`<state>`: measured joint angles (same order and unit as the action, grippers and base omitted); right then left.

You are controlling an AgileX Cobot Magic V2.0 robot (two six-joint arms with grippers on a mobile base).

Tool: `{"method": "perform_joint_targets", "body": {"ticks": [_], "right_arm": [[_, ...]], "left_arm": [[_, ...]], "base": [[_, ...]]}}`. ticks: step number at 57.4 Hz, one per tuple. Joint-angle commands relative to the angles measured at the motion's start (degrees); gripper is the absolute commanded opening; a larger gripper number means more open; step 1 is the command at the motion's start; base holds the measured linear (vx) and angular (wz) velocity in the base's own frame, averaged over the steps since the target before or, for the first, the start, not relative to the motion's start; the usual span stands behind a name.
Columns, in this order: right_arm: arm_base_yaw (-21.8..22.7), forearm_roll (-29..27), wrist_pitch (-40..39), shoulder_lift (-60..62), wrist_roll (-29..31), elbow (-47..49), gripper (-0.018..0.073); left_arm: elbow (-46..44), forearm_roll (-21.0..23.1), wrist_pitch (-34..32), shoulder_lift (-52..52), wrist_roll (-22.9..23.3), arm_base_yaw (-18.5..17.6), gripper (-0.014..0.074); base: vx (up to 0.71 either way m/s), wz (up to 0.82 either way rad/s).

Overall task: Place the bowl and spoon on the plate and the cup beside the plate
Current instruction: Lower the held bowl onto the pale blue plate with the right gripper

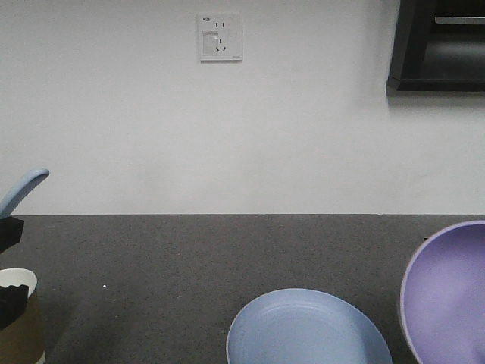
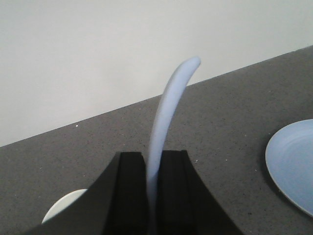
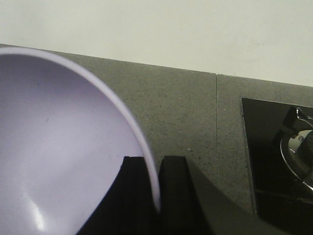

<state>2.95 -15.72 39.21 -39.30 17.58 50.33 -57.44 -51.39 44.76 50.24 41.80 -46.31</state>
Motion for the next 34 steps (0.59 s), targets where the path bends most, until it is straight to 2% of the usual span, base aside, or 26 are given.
{"method": "perform_joint_targets", "body": {"ticks": [1,34], "right_arm": [[-0.07,-0.86,-5.07,0.13,0.44,1.63,-0.0012],[-0.07,-0.86,-5.16,0.13,0.64,1.63,-0.0012]], "left_arm": [[-1.61,-2.23,-2.69,-0.35,0.27,-0.16,0.0000],[-1.61,-2.23,-2.69,-0.35,0.27,-0.16,0.0000]], "base": [[0.00,0.00],[0.00,0.00]]}}
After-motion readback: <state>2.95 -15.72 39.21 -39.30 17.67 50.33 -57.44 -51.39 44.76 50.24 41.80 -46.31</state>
